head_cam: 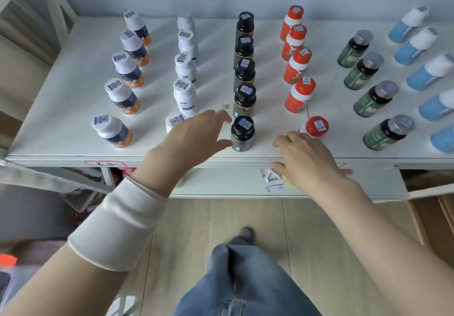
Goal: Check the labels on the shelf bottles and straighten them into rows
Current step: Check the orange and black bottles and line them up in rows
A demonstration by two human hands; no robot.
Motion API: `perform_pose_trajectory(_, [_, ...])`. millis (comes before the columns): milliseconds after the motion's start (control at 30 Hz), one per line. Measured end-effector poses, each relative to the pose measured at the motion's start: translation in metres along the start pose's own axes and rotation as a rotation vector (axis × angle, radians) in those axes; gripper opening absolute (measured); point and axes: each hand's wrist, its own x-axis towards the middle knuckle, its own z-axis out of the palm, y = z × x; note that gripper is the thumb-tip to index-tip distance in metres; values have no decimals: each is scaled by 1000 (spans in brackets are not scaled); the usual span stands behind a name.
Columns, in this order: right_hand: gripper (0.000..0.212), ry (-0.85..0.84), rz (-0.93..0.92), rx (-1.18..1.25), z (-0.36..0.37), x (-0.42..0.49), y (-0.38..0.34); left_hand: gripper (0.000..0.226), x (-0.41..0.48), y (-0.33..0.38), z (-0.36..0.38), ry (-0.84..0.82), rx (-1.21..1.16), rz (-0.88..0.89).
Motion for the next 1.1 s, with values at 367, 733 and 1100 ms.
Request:
perform_pose_trajectory(367, [37, 100, 8, 396, 27, 18, 16, 50, 41, 27, 64, 302, -396, -136])
perform_pose_trajectory(733, [19, -3, 60, 1812, 13, 8, -1, 40, -12, 21, 47, 156, -1507, -33])
perform_pose_trajectory(1100, [69, 36, 31, 1961, 12, -2, -1, 24, -10, 12, 36, 175, -1558, 115])
